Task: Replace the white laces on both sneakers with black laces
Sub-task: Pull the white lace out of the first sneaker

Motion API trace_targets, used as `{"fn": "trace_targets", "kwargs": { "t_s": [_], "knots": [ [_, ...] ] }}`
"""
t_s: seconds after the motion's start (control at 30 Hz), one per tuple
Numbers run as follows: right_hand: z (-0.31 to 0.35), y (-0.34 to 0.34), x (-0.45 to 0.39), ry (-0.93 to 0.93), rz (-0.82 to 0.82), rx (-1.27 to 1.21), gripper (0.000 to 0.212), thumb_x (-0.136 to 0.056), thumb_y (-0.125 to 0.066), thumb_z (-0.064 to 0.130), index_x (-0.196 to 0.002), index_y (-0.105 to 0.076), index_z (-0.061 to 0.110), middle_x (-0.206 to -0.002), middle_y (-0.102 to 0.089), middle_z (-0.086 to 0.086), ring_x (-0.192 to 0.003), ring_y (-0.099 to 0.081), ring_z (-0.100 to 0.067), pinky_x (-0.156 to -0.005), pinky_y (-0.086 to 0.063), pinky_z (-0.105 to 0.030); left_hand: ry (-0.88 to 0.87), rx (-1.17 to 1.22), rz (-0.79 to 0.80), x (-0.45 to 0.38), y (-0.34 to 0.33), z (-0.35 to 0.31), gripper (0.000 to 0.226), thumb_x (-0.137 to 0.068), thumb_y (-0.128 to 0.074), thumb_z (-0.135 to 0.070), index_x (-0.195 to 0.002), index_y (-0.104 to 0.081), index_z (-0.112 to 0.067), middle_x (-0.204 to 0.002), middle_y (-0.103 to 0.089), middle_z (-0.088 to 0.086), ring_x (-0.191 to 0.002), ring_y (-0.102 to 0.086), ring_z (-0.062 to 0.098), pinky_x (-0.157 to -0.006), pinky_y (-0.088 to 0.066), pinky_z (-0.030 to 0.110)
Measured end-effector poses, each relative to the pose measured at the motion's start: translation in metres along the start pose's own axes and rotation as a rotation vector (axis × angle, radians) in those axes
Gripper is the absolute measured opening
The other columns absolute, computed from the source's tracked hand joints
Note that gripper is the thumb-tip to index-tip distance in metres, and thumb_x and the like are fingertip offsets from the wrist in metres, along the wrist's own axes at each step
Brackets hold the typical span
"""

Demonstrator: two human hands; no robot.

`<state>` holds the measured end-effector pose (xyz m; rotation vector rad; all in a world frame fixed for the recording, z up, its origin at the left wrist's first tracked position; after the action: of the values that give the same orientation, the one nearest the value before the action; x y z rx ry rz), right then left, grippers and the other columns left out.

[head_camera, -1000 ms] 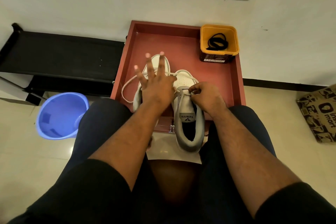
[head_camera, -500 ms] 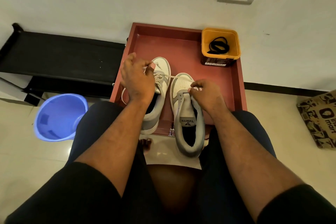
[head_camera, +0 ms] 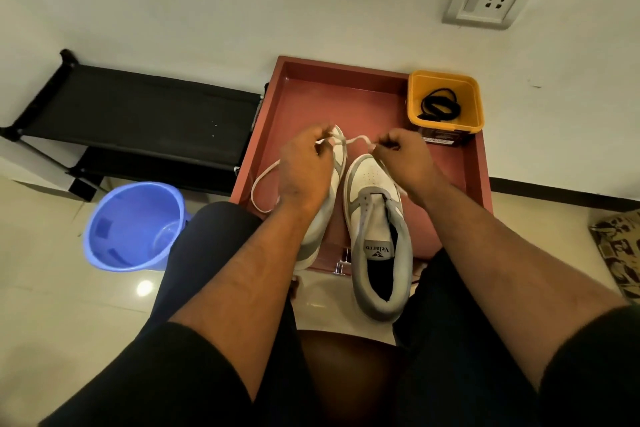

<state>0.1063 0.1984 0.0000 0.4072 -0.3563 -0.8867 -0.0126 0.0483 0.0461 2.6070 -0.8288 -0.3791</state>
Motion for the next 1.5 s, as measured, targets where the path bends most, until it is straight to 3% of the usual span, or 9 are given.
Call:
{"fn": "trace_targets", "kwargs": {
  "t_s": [0.13, 0.3, 0.47, 0.53, 0.73, 0.97, 1.13, 1.3, 1.5],
  "knots": [
    [0.061, 0.007, 0.017, 0.149, 0.069, -0.161, 0.006, -0.084, -0.073, 0.014, -0.089, -0.072, 0.010, -0.100, -0.067, -0.005, -0.091, -0.063, -0.012, -0.082, -0.051, -0.025, -0.116, -0.038, 0.141, 0.002, -0.005, -0.028, 0.047, -0.090, -0.061, -0.001, -0.133, -0.058, -0.019, -0.111, -0.066, -0.010, -0.081, -0.060, -0.001, -0.074, -0.048, 0.007],
    [0.116, 0.020, 0.044, 0.268, 0.127, -0.165, 0.011, -0.084, -0.071, 0.010, -0.094, -0.072, 0.012, -0.110, -0.065, 0.002, -0.099, -0.063, 0.001, -0.091, -0.048, -0.022, 0.022, 0.309, 0.266, 0.004, 0.009, -0.049, 0.014, -0.085, -0.070, -0.003, -0.098, -0.074, -0.005, -0.076, -0.071, 0.002, -0.067, -0.060, 0.004, -0.069, -0.048, 0.020],
    [0.138, 0.009, 0.069, 0.116, 0.359, -0.598, 0.074, -0.087, -0.066, 0.004, -0.145, -0.032, 0.034, -0.140, -0.051, 0.005, -0.115, -0.057, -0.007, -0.085, -0.047, -0.025, -0.012, 0.389, 0.241, 0.003, 0.061, -0.099, 0.012, -0.081, -0.072, 0.001, -0.088, -0.073, -0.009, -0.071, -0.071, 0.006, -0.053, -0.055, 0.010, -0.051, -0.046, 0.017],
    [0.152, -0.006, 0.081, 0.114, 0.440, -0.642, 0.080, -0.084, -0.064, -0.006, -0.148, -0.029, 0.029, -0.126, -0.061, 0.004, -0.108, -0.061, -0.008, -0.086, -0.048, -0.027, -0.072, 0.358, 0.288, 0.003, 0.084, -0.126, 0.014, -0.082, -0.073, 0.000, -0.095, -0.074, -0.004, -0.081, -0.074, 0.012, -0.058, -0.060, 0.018, -0.055, -0.050, 0.022],
    [0.193, -0.050, 0.102, 0.237, 0.368, -0.360, 0.010, -0.085, -0.071, 0.012, -0.094, -0.072, 0.010, -0.084, -0.068, -0.008, -0.083, -0.063, -0.019, -0.085, -0.050, -0.035, -0.361, 0.058, 0.273, 0.011, 0.178, -0.176, 0.016, -0.084, -0.071, -0.005, -0.099, -0.075, -0.009, -0.083, -0.072, -0.005, -0.055, -0.059, -0.001, -0.057, -0.047, 0.014],
    [0.255, -0.134, 0.110, 0.387, 0.462, 0.241, 0.020, -0.085, -0.072, 0.022, -0.067, -0.066, 0.017, -0.055, -0.052, 0.008, -0.053, -0.045, -0.008, -0.056, -0.035, -0.024, -0.200, -0.197, -0.073, -0.007, 0.295, -0.056, 0.017, -0.080, -0.070, -0.007, -0.091, -0.077, -0.018, -0.080, -0.072, -0.008, -0.068, -0.062, -0.009, -0.073, -0.049, 0.011],
    [0.301, -0.233, 0.112, 0.643, 0.421, 1.067, 0.019, -0.087, -0.064, 0.031, -0.098, -0.069, 0.017, -0.088, -0.060, -0.006, -0.087, -0.062, -0.027, -0.067, -0.043, -0.031, 0.012, -0.301, -0.066, -0.008, 0.323, 0.044, 0.017, -0.083, -0.069, -0.013, -0.095, -0.078, -0.021, -0.087, -0.071, -0.007, -0.084, -0.066, 0.009, -0.086, -0.052, 0.026],
    [0.319, -0.329, 0.106, 0.612, 0.624, 0.945, 0.013, -0.083, -0.064, 0.014, -0.071, -0.060, 0.016, -0.069, -0.064, -0.003, -0.064, -0.066, -0.021, -0.055, -0.048, -0.027, 0.052, -0.254, -0.040, -0.010, 0.351, 0.121, 0.014, -0.083, -0.072, -0.011, -0.095, -0.078, -0.017, -0.087, -0.072, -0.006, -0.077, -0.066, 0.002, -0.072, -0.050, 0.015],
    [0.306, -0.406, 0.079, 0.506, 0.705, 0.713, 0.011, -0.085, -0.056, -0.002, -0.086, -0.067, 0.000, -0.072, -0.068, -0.015, -0.061, -0.071, -0.025, -0.055, -0.060, -0.032, 0.176, -0.207, -0.123, -0.019, 0.376, 0.202, 0.013, -0.082, -0.072, -0.010, -0.094, -0.076, -0.015, -0.081, -0.070, -0.005, -0.069, -0.062, -0.001, -0.068, -0.053, 0.023]
  ]
}}
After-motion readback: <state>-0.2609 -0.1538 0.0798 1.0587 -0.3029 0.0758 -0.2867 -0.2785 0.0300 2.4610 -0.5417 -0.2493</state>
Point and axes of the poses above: each hand's wrist, its own x-axis away from the middle knuckle, its own y-axis out of the back of the hand, z = x × y, the point moved 9 cm from there along -x, towards the middle knuckle
